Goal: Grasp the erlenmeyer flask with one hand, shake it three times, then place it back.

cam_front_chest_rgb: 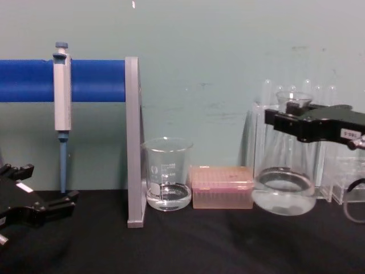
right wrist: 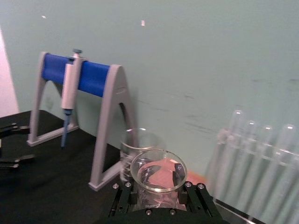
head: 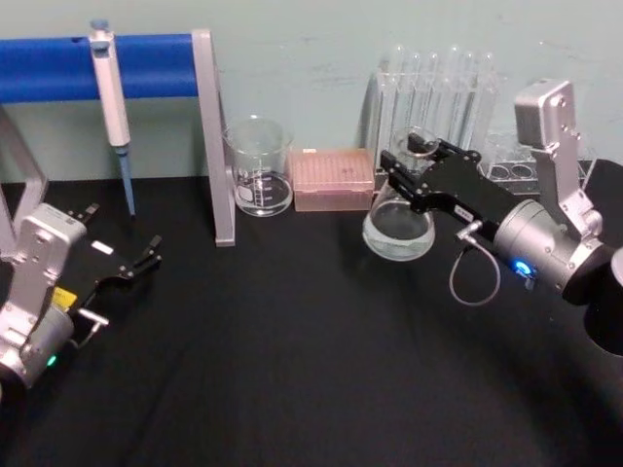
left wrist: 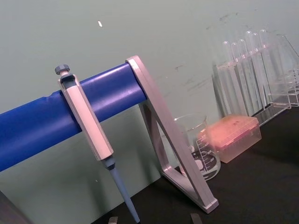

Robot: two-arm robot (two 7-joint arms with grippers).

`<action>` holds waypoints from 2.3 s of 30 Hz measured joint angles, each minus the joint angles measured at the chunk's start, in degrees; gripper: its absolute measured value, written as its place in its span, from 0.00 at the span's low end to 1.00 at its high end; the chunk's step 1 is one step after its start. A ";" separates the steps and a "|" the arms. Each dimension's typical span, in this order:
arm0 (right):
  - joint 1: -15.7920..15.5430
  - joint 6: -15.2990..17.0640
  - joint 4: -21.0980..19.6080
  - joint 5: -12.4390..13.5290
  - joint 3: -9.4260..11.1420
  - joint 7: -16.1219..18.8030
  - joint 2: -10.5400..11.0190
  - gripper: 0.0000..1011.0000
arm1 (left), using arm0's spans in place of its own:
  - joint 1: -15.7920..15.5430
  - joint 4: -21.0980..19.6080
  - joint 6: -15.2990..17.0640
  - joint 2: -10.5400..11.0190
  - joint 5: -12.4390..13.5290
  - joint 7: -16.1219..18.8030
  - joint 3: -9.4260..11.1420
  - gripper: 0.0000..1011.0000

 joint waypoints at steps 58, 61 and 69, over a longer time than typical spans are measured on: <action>-0.96 0.92 -3.39 -0.86 -4.58 12.04 -1.68 0.44 | 0.00 0.00 0.00 0.00 0.00 0.00 0.00 0.99; -0.75 0.71 -3.71 -0.42 -5.79 13.44 -1.23 0.44 | 0.00 0.00 0.00 0.00 0.00 0.00 0.00 0.99; -0.22 0.18 -4.71 0.72 -8.88 16.85 0.10 0.44 | 0.00 0.00 0.00 0.00 0.00 0.00 0.00 0.99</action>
